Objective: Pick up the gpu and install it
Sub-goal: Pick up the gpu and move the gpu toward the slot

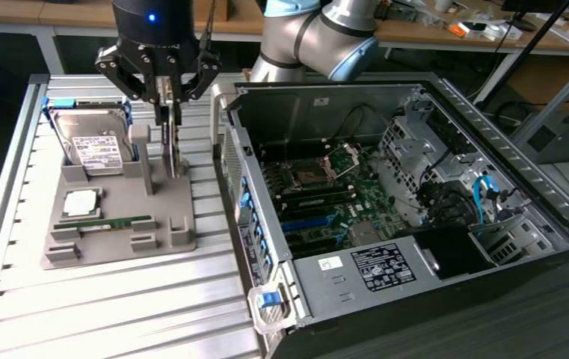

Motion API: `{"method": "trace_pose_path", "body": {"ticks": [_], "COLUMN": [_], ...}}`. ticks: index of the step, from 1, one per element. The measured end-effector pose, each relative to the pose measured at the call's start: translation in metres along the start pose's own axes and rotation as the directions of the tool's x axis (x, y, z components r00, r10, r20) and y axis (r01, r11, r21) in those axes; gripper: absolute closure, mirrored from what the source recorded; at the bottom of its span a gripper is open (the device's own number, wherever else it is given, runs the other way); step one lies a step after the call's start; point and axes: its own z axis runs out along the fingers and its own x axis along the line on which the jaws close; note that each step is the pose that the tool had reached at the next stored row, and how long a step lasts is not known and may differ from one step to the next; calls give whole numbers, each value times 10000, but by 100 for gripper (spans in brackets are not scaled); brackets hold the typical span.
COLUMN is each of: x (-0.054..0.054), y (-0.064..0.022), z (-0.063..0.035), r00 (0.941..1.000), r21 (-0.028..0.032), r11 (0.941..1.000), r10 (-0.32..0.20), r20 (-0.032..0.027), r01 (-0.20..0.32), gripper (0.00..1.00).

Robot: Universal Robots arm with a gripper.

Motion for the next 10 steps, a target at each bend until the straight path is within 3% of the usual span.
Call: {"method": "trace_pose_path", "body": {"ticks": [10], "x": [-5], "y": [9], "z": [-197], "r00": [10000], "r21": [-1], "r11": [10000], "r10": [0], "r20": [1], "r01": [0], "gripper": [73]}}
